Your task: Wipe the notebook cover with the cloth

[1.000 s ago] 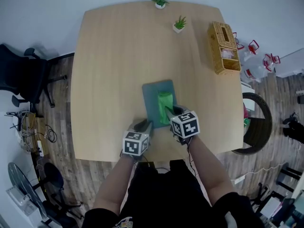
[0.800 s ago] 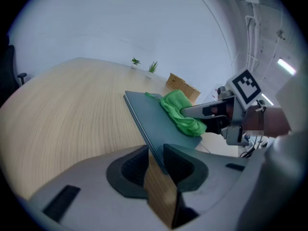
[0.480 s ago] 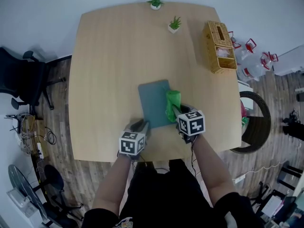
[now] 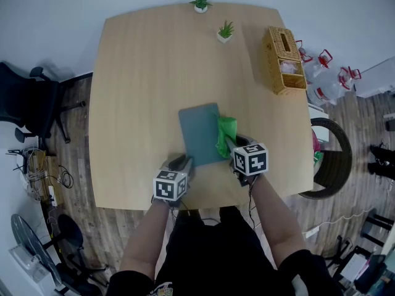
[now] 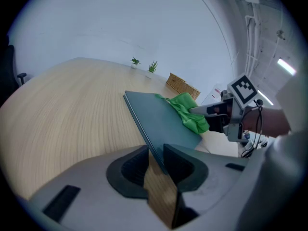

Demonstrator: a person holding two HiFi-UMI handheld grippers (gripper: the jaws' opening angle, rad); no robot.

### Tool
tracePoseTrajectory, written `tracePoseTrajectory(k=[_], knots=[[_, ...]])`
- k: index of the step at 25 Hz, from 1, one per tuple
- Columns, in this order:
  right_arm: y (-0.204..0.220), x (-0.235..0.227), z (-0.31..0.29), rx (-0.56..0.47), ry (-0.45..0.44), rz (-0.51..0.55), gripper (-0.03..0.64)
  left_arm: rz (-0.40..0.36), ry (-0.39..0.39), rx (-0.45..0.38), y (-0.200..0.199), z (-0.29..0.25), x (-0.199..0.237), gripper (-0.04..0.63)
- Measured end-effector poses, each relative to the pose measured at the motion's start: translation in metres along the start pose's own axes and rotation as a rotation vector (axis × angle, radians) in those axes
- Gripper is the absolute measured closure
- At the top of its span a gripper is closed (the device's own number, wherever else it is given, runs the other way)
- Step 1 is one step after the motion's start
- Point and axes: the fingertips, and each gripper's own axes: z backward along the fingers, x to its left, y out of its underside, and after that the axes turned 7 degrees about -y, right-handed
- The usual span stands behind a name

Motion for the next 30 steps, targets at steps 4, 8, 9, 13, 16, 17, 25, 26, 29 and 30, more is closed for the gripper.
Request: tracePoseTrajectory(k=[4, 8, 9, 13, 16, 17, 25, 26, 29, 30], knots=[[-0.006, 0.006, 0.000, -0.013, -0.008, 0.011, 0.560, 0.006, 0.008, 0.005, -0.001, 0.000, 0.000, 0.505], [-0.015, 0.013, -0.003, -0.033, -0.027, 0.012, 0.560, 0.010, 0.014, 0.009, 0.000, 0.000, -0.001, 0.505], [-0.017, 0.016, -0.004, -0.038, -0.036, 0.010, 0.560, 0.011, 0.014, 0.009, 0.000, 0.000, -0.001, 0.505], [-0.029, 0.035, -0.019, -0.044, -0.080, 0.023, 0.560, 0.012, 0.018, 0.014, 0.001, 0.000, -0.001, 0.505], [-0.039, 0.051, -0.034, -0.035, -0.111, 0.051, 0.560, 0.017, 0.025, 0.022, 0.001, -0.002, -0.001, 0.505], [-0.042, 0.057, -0.039, -0.031, -0.122, 0.062, 0.560, 0.019, 0.027, 0.024, 0.001, -0.002, -0.001, 0.506], [-0.063, 0.099, -0.082, -0.005, -0.198, 0.098, 0.560, 0.031, 0.044, 0.042, 0.002, -0.001, -0.001, 0.505], [-0.065, 0.103, -0.088, -0.003, -0.206, 0.093, 0.560, 0.032, 0.046, 0.043, 0.002, -0.001, -0.001, 0.505], [-0.072, 0.114, -0.104, 0.007, -0.229, 0.083, 0.560, 0.031, 0.046, 0.045, 0.001, -0.001, 0.000, 0.505], [-0.074, 0.117, -0.108, 0.012, -0.232, 0.086, 0.560, 0.032, 0.047, 0.046, 0.001, -0.001, 0.000, 0.505]])
